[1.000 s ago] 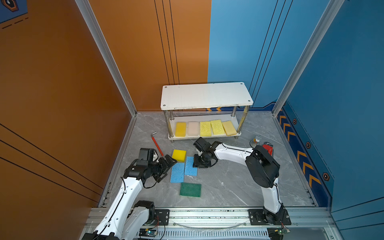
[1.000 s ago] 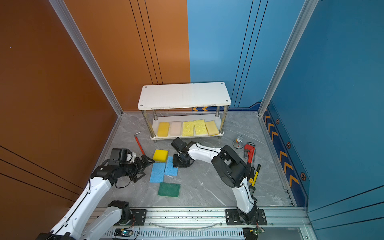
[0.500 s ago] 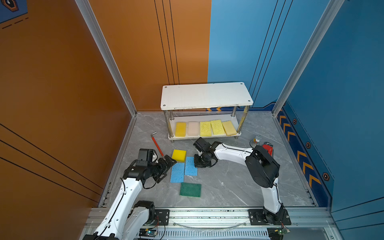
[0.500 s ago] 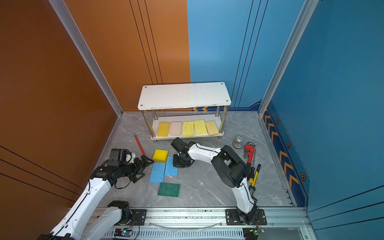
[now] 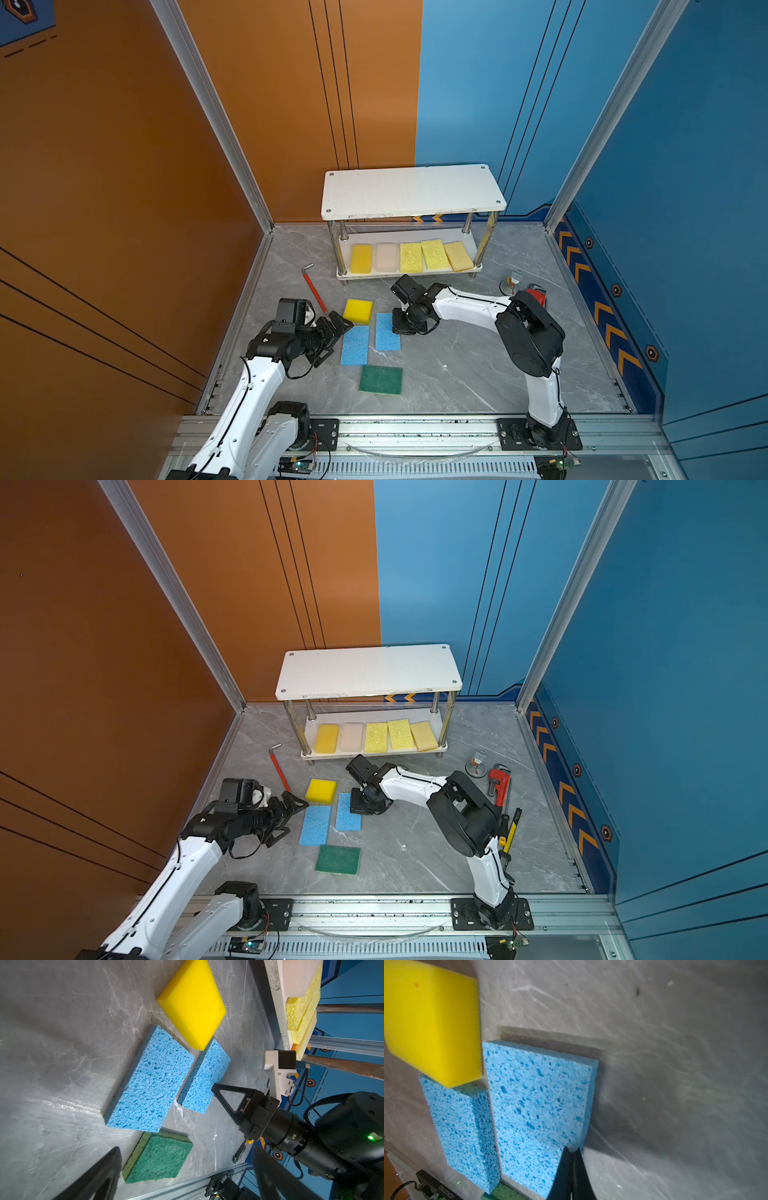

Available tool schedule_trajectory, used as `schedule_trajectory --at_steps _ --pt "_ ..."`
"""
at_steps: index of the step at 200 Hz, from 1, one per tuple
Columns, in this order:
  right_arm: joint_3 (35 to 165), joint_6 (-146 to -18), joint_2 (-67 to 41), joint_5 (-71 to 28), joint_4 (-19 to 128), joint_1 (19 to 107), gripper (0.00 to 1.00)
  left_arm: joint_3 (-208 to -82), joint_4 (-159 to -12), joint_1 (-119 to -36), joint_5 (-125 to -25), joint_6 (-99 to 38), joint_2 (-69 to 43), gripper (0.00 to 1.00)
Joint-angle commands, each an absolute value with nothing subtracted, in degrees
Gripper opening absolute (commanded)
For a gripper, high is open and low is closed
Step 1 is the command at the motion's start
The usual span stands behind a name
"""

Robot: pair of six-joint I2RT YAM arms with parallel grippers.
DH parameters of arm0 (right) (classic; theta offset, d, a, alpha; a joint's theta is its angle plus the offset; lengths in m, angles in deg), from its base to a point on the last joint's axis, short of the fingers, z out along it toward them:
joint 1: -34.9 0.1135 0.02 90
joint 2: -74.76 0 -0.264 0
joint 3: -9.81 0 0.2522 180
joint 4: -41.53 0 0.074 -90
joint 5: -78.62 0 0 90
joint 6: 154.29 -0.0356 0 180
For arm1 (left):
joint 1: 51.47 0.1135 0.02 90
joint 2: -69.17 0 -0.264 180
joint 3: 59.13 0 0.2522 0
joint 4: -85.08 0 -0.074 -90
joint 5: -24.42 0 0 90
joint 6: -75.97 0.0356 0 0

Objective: Place and organize the cleaning sponges onto the shelf
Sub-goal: 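Drag the blue sponge away from the other sponges with the right gripper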

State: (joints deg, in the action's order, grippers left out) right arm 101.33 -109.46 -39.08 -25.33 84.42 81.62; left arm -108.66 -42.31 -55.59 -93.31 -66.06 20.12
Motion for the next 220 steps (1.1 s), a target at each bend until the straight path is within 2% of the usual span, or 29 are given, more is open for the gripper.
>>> schedule_trajectory --at_steps 1,61,127,220 --pt "98.21 -109.03 -34.58 -22.2 85.88 79.72 0.0 -108.06 -41.08 -55.12 -94.59 -65.19 20.44 0.98" --pt "85.6 -107.73 -22.05 -21.04 85.88 72.2 0.0 -109.11 -41.14 -55.67 -94.61 -64.48 19.53 0.98" --pt "71.9 -104.81 -7.42 -24.67 85.88 62.69 0.0 -112.23 -41.71 -58.62 -94.32 -62.99 14.85 0.98" --pt "66.33 -104.45 5.73 -32.43 86.14 54.89 0.0 -119.44 -49.44 -70.75 -93.27 -63.52 3.41 0.98"
